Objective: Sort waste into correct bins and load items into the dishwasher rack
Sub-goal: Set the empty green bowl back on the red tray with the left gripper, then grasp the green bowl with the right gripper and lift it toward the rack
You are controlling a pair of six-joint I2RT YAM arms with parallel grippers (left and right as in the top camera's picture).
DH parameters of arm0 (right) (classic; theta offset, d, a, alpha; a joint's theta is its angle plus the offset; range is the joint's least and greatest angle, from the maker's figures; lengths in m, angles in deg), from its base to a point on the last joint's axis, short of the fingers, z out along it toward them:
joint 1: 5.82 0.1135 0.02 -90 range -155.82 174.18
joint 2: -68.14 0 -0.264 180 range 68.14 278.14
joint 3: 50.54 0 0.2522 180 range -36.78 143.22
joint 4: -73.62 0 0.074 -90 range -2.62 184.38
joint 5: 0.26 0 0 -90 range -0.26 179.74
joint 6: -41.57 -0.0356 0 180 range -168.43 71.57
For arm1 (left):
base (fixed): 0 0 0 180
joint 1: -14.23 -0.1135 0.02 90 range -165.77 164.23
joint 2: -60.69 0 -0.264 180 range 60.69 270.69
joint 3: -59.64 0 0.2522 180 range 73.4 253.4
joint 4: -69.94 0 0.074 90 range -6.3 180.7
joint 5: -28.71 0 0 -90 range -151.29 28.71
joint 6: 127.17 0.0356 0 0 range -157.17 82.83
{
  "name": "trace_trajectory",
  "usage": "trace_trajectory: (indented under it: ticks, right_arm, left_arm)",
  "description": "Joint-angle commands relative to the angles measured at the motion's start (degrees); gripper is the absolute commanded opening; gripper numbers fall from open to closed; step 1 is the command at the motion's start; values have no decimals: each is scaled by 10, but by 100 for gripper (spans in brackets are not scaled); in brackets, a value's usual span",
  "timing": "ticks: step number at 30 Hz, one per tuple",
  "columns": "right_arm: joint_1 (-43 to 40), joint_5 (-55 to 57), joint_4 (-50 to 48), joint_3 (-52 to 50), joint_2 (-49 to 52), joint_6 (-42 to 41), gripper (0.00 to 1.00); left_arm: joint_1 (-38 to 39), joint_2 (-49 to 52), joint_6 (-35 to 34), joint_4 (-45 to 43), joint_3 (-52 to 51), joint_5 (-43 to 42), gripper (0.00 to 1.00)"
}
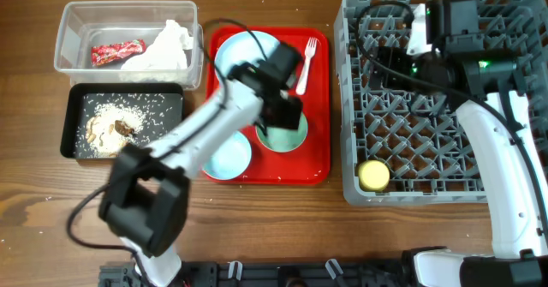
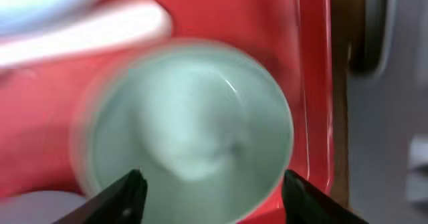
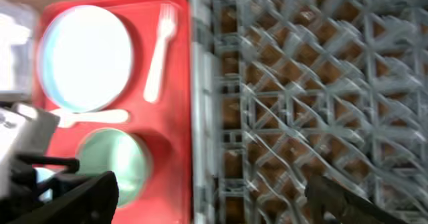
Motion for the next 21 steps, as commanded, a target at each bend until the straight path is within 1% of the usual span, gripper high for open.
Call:
trace_trajectory:
  ticks: [1, 3, 4, 6, 8, 9, 10, 11, 13, 14, 16, 17, 18, 19, 21]
  right_arm:
    - [45, -63, -50, -5, 5, 3, 90]
    - [107, -63, -94, -23, 26, 2, 90]
    - [127, -63, -104, -28, 38, 3, 90]
    - [178, -35, -112, -29, 97, 8, 90]
    - [201, -27, -112, -29, 152, 20, 88]
    - [208, -28, -111, -29, 180, 26, 84]
    - [214, -27, -110, -29, 209, 35, 81]
    - [218, -23, -106, -29, 242, 35, 75]
    - [218, -23, -103, -29, 284, 41, 68]
    - [218, -22, -104, -30, 304, 50, 61]
    - [218, -16, -104, -30, 327, 52, 52]
    - [218, -16, -107, -30, 335, 65, 29]
    - [218, -16, -108, -30, 335, 65, 11]
    - [218, -16, -109, -30, 335, 64, 4]
    - [216, 2, -96, -21, 326, 62, 4]
  left_arm:
    - [-112, -90, -14, 17, 48, -85, 75]
    - [-204, -123, -14, 16, 48, -129, 82]
    - [-239, -128, -14, 16, 48, -137, 82]
    - [-298, -126, -14, 25, 47, -144, 82]
    - [-322, -124, -13, 29, 47, -144, 84]
    - [-327, -124, -13, 28, 47, -137, 86]
    - [-328, -124, -13, 28, 47, -121, 88]
    - [-328, -124, -14, 29, 47, -105, 88]
    - [-328, -124, -13, 27, 47, -97, 90]
    - [-330, -124, -13, 24, 47, -87, 90]
    - [-334, -124, -13, 24, 47, -61, 91]
    - [-341, -124, -13, 24, 47, -46, 91]
    - [-344, -124, -13, 24, 47, -44, 91]
    - [-347, -124, -13, 22, 47, -44, 91]
    - [-363, -124, -13, 17, 48, -44, 92]
